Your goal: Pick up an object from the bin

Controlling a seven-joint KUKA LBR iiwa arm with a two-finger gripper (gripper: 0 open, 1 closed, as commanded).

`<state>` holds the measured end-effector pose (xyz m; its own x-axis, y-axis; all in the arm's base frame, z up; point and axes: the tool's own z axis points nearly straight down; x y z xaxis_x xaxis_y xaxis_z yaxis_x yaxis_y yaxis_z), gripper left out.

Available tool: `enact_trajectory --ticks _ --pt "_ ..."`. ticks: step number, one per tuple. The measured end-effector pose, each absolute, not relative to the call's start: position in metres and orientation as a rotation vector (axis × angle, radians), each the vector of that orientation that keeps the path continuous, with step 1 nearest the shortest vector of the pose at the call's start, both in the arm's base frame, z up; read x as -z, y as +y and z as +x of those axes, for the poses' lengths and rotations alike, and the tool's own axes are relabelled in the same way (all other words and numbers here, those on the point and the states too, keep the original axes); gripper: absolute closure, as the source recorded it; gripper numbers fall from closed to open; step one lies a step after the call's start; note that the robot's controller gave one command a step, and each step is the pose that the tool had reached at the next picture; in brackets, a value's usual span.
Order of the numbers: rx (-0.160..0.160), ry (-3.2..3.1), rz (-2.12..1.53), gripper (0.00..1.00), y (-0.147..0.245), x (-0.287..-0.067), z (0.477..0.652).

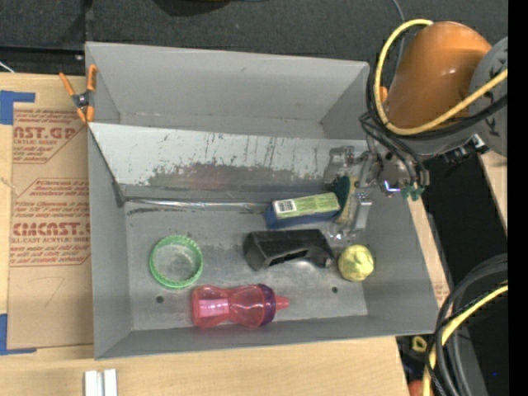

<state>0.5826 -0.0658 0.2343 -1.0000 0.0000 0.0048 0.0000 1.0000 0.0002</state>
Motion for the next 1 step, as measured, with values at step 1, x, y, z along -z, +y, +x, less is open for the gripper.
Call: enact_trajectory --ticks 1 --pt "-0.001 -3.145 0.002 0.0 -0.0653 -0.2395 0.5837"
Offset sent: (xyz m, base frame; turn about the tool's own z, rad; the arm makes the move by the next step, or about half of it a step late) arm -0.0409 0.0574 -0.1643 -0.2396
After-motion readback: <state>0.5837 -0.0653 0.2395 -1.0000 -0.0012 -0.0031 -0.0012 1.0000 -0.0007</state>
